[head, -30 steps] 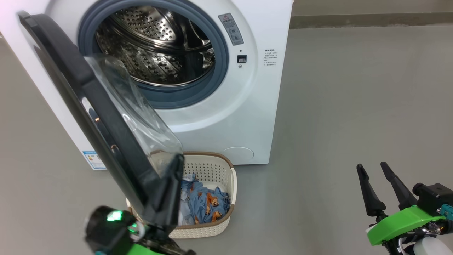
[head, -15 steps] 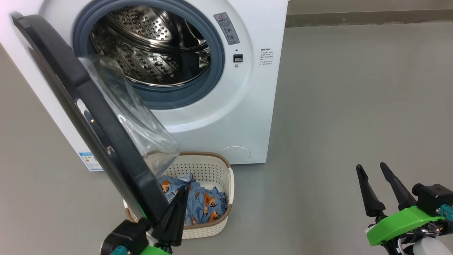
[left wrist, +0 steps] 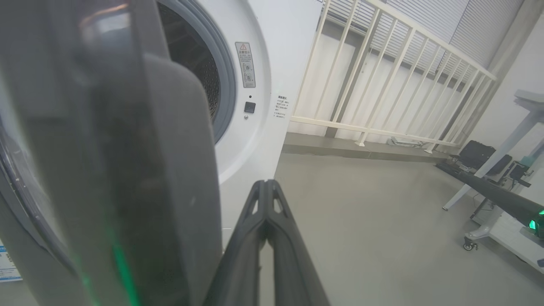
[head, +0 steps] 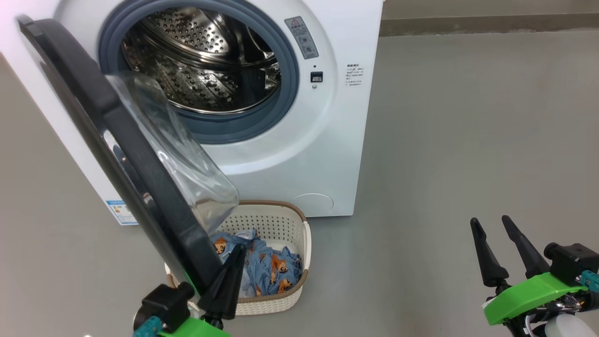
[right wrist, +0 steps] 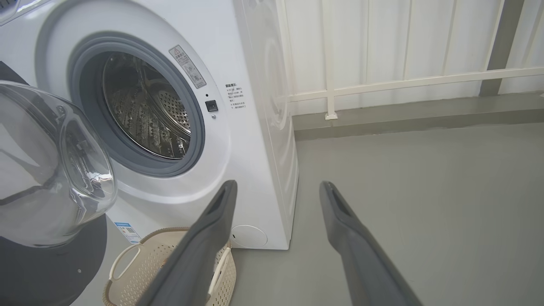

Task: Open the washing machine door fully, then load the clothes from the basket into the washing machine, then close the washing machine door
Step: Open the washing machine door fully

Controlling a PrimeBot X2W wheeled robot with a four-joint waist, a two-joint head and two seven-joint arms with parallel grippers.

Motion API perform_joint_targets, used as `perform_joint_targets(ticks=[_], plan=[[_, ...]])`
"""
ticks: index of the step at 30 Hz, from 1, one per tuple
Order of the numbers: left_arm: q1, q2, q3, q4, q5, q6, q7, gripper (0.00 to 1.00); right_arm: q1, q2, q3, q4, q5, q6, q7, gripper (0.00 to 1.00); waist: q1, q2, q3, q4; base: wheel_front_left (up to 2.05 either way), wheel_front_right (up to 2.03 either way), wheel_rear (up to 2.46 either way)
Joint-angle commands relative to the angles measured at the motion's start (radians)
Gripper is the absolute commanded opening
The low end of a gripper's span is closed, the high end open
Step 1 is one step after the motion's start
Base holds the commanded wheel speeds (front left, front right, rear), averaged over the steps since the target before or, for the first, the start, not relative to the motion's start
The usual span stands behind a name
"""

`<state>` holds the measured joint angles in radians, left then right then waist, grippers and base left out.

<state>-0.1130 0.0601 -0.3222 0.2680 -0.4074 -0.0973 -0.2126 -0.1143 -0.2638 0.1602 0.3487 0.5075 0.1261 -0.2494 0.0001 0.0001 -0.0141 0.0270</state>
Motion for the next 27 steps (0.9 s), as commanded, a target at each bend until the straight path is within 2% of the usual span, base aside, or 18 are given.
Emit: perform_joint_targets(ticks=[1,11,27], plan=[[-0.053,0.003,0.037,-0.01,-0.012,-0.002,-0.013,0.0,-0.029,-0.013,0.017,-0.018,0.013,0.005,-0.012,1.0,0.0,-0.0001,0.0,0.003,0.0,0.0,0.0],[-0.059,0.016,0.063,0.021,-0.027,0.009,-0.028,0.0,-0.022,-0.005,0.014,-0.016,0.013,0.005,-0.012,1.0,0.0,-0.0001,0.004,0.028,0.0,0.0,0.0],[-0.033,0.046,0.074,-0.005,-0.035,0.022,-0.027,0.0,-0.019,0.003,0.006,-0.014,0.011,0.005,-0.012,1.0,0.0,-0.0001,-0.001,0.158,0.0,0.0,0.0]])
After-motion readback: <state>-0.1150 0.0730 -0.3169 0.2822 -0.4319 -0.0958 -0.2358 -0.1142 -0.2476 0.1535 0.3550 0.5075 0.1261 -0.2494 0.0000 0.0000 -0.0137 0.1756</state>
